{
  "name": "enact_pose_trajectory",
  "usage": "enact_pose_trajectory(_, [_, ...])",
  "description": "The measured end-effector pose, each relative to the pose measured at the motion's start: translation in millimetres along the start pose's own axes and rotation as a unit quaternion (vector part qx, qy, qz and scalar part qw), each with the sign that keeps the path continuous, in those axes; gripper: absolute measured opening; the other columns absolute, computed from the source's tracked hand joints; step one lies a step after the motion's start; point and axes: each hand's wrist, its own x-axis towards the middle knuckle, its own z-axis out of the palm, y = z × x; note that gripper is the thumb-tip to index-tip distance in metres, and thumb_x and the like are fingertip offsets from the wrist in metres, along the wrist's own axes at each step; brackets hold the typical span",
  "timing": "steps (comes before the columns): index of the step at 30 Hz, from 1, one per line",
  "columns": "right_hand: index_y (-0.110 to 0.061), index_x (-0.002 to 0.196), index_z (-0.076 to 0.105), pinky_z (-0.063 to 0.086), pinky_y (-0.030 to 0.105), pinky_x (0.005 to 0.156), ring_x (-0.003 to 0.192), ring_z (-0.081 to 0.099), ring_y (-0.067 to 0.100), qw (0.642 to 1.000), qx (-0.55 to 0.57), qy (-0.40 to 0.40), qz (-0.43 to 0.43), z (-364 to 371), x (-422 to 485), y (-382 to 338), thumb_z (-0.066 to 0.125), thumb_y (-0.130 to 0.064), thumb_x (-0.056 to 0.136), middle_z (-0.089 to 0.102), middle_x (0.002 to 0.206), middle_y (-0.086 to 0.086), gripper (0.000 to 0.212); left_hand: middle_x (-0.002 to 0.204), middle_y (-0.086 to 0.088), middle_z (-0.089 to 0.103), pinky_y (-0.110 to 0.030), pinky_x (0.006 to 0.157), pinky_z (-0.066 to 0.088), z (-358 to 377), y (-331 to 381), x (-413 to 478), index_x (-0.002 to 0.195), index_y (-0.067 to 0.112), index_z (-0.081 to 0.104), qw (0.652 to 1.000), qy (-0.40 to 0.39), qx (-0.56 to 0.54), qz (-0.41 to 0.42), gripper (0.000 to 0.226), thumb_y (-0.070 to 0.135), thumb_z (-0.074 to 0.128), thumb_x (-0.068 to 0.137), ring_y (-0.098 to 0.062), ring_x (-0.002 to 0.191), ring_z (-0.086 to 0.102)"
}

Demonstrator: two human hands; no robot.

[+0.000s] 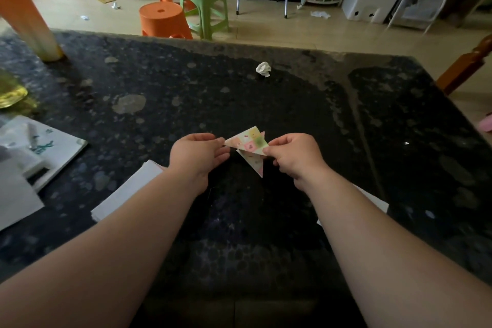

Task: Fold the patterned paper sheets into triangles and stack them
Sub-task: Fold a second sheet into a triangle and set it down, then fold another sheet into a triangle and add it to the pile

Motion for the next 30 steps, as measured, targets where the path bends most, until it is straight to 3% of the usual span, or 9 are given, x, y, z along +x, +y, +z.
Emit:
enact_pose_trajectory(4, [-0.024,0.086,0.07,0.061,0.038,0.084,0.088,0.068,0.015,0.996,-0.084,0.03,0.014,11,11,3,0.079,-0.017,0.087,0.07,0.091,-0.001,0.011,0.106,-0.007,0.068,-0.034,0.08,0.063,0,-3,5,0.108,0.018,0.059,0.996,0.032,0.075,0.039,0.022,0.007,0.071,0.093,-0.018,0.094,0.071])
enact_pose_trajectory(10, [-0.022,0.086,0.066,0.049,0.027,0.063,0.08,0.062,0.012,0.985,-0.169,0.032,-0.026,11,8,5,0.08,-0.025,0.087,0.066,0.087,-0.002,0.014,0.101,-0.001,0.069,-0.03,0.068,0.057,-11,-2,-4,0.108,0.021,0.062,0.968,-0.011,0.219,0.123,0.018,0.014,0.07,0.094,-0.017,0.09,0.069])
enact_pose_trajectory(19, [-0.018,0.084,0.068,0.056,0.034,0.068,0.078,0.064,0.015,0.989,-0.131,0.053,-0.039,-1,5,4,0.078,-0.035,0.087,0.068,0.084,0.0,0.02,0.089,-0.008,0.072,-0.03,0.062,0.055,-24,5,-13,0.093,0.017,0.067,0.958,-0.01,0.255,0.13,0.003,0.016,0.068,0.094,-0.019,0.075,0.07])
enact_pose_trajectory(25, [-0.019,0.083,0.069,0.05,0.03,0.065,0.077,0.063,0.013,0.986,-0.129,0.077,-0.068,-6,0,2,0.07,-0.03,0.094,0.067,0.082,-0.001,0.016,0.077,-0.007,0.072,-0.024,0.047,0.048,-36,21,-21,0.082,0.013,0.067,0.953,-0.016,0.252,0.166,0.013,0.007,0.064,0.093,-0.015,0.058,0.062])
enact_pose_trajectory(28, [-0.019,0.083,0.069,0.054,0.032,0.068,0.078,0.065,0.014,0.985,-0.14,0.056,-0.078,-8,-4,2,0.069,-0.028,0.095,0.068,0.082,0.0,0.016,0.069,-0.003,0.071,-0.028,0.051,0.054,-58,39,-21,0.079,0.013,0.069,0.935,0.021,0.279,0.217,0.013,0.005,0.066,0.089,-0.017,0.056,0.062])
enact_pose_trajectory(30, [-0.017,0.083,0.071,0.058,0.037,0.072,0.079,0.066,0.015,0.983,-0.159,0.024,-0.084,-6,-9,3,0.069,-0.026,0.095,0.069,0.082,0.001,0.015,0.071,0.0,0.07,-0.036,0.059,0.055,-77,45,-21,0.079,0.015,0.071,0.902,0.043,0.357,0.241,0.01,0.009,0.068,0.087,-0.022,0.063,0.065])
